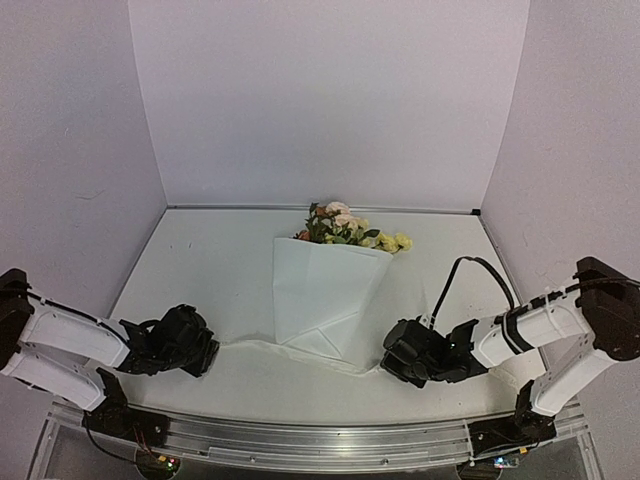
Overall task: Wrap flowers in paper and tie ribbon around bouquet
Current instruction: Adjust the ribbon at the center of the board.
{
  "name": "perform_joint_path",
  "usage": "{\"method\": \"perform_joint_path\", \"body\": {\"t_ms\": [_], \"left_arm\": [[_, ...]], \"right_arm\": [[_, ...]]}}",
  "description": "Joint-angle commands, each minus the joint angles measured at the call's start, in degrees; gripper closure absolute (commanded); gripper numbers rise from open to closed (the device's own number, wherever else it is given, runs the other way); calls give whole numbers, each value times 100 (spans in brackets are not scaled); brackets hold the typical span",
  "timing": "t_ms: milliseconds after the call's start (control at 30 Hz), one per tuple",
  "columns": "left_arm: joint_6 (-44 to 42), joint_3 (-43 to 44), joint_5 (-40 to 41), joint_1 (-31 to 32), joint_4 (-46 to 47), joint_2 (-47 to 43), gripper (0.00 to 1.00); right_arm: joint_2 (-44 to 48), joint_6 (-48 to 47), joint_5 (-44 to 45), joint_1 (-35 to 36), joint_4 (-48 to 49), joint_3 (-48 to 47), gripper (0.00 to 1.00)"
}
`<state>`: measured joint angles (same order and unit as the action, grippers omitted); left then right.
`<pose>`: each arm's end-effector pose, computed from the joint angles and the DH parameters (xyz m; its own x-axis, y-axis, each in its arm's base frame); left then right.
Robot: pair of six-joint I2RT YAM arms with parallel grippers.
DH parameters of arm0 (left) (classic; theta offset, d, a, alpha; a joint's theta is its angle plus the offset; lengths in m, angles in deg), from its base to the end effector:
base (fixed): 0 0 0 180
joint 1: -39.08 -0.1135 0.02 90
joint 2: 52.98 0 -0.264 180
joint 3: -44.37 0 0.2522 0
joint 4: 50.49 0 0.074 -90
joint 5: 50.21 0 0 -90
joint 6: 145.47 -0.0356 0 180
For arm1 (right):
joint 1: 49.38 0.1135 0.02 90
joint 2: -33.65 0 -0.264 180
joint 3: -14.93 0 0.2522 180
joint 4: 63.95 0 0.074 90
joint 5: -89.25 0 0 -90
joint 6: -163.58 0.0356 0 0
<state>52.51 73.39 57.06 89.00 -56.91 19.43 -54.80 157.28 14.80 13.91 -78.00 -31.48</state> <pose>0.1325 -0.1410 0.1094 -0.4258 -0.9047 -0.0165 -0.6553 0.3209 -0.6838 0.1256 0.2285 0.1186 -0.8295 0.4818 -0.2824 0.2837 0.7991 0.5301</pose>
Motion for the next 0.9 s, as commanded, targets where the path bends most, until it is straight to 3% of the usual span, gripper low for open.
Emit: {"method": "perform_joint_path", "body": {"t_ms": [0,267,367,633,867], "left_arm": [[-569,-192,280,-44,-802,-501,99],[-1026,-220,701,-44,-2924,-2171,100],[-1072,-441,694,-44,-3004,-2545,100],[-1656,65,731,-44,-2666,-1322,100],[-2186,511,785,-44,-2346,-692,100]], "right_arm": [[202,-336,334,28,-868,-243,100],[99,-242,810,420,-1785,-529,100],[8,-109,953,430,-1810,-417,100],[-555,-267,1134,430,-2276,-913,99],[-505,-252,1118,415,-2342,-817,67]]}}
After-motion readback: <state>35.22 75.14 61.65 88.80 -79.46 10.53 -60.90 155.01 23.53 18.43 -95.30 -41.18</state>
